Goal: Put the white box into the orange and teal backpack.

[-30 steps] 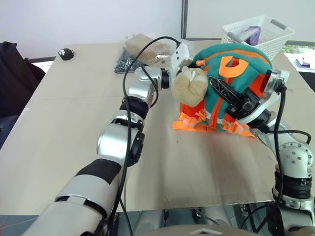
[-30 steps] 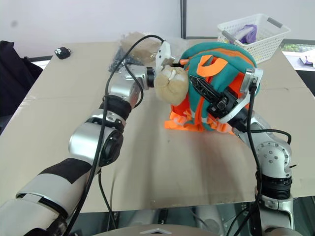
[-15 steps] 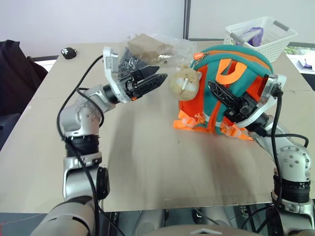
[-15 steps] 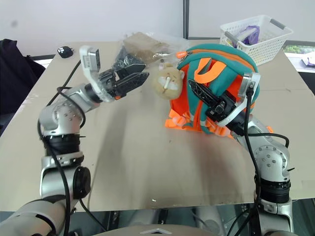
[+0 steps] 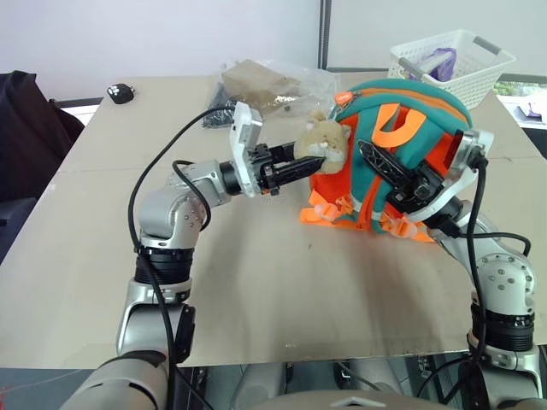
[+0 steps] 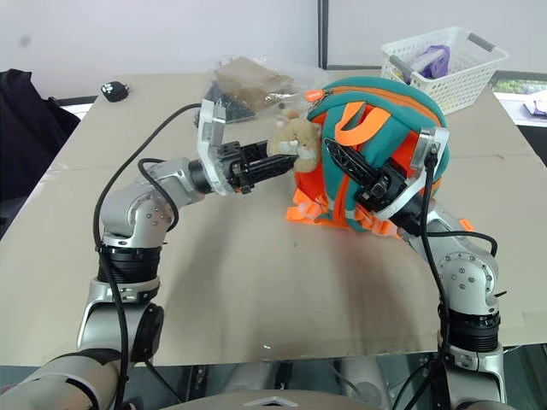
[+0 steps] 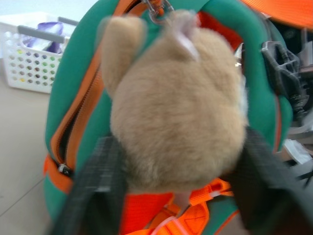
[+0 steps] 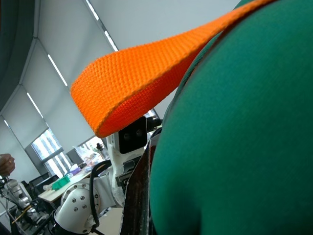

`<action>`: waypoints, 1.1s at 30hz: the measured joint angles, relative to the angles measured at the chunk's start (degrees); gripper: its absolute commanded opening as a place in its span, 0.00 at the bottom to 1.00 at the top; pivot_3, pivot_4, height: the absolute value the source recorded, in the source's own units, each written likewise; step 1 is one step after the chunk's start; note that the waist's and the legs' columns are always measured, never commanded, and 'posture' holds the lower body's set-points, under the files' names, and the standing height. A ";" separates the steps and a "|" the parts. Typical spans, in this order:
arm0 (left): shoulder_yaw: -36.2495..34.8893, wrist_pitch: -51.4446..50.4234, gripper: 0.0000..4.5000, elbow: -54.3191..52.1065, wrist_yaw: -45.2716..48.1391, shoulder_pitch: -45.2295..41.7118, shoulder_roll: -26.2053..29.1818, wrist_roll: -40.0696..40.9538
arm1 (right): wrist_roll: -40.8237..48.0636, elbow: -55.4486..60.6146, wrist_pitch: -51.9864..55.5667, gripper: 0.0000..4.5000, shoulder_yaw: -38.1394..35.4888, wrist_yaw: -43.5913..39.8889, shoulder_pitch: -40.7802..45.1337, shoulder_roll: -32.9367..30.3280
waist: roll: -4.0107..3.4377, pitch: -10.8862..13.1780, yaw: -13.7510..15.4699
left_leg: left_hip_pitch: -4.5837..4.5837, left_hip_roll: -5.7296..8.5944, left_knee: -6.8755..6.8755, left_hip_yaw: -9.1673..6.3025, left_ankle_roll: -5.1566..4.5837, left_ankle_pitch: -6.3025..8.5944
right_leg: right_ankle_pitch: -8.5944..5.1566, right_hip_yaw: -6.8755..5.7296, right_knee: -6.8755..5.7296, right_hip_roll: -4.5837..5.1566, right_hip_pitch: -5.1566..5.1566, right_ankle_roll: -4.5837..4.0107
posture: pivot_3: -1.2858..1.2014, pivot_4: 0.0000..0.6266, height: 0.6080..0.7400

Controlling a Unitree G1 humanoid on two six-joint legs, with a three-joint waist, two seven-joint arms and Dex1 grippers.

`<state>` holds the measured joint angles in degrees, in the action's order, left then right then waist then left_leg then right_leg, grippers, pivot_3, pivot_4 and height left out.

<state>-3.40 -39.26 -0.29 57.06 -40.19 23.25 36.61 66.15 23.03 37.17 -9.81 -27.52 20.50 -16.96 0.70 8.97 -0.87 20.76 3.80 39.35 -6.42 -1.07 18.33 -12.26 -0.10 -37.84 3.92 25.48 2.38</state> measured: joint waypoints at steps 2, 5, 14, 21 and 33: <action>-1.73 -0.50 0.16 1.40 0.27 -0.92 0.14 2.05 | -0.21 0.04 -0.02 0.00 0.00 0.03 -0.05 0.00 | 0.00 0.00 -0.01 | -0.01 0.00 0.00 -0.01 0.00 0.00 | 0.00 -0.01 -0.02 -0.01 0.00 0.00 | 0.52 0.24 1.00; -4.52 -0.28 0.04 4.76 -0.28 -3.44 1.63 3.13 | -0.34 0.34 -0.02 0.00 0.00 0.18 -0.29 -0.02 | 0.00 0.00 -0.13 | -0.02 -0.01 -0.01 0.00 0.00 0.00 | 0.00 -0.02 -0.02 -0.02 0.00 0.00 | 0.52 0.24 1.00; 12.07 6.24 0.04 24.56 -4.97 -0.93 6.51 -16.25 | -0.94 0.74 -0.10 0.00 0.14 0.46 -1.29 -0.03 | 0.09 -0.17 0.00 | -0.09 -0.01 -0.04 0.09 -0.01 0.01 | 0.00 0.01 -0.03 -0.18 -0.02 0.00 | 0.52 0.24 1.00; 14.33 15.27 0.36 27.03 -3.38 -1.61 6.63 -22.11 | -0.99 0.73 -0.22 0.00 0.07 0.53 -1.52 -0.16 | -0.05 -0.69 0.10 | -0.83 -0.02 -0.16 0.03 -0.21 0.12 | -0.01 0.06 0.02 -0.01 -0.73 0.00 | 0.52 0.24 1.00; -3.29 5.73 1.00 9.54 4.27 21.77 15.46 -9.00 | -14.52 1.13 -5.76 0.99 -2.04 -13.83 -18.98 -18.65 | -0.03 -0.59 -0.10 | -0.49 -0.10 -0.34 -0.01 -0.14 0.12 | -0.02 0.07 0.54 -0.07 -0.51 0.01 | 0.52 0.24 1.00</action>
<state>-6.69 -33.52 9.25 61.33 -18.42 38.70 27.61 51.62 24.16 31.41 -11.85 -41.35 1.51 -35.62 0.67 8.39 -0.98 20.27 3.69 39.00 -6.43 -1.20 18.45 -12.28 -0.03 -37.30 3.85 24.97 2.39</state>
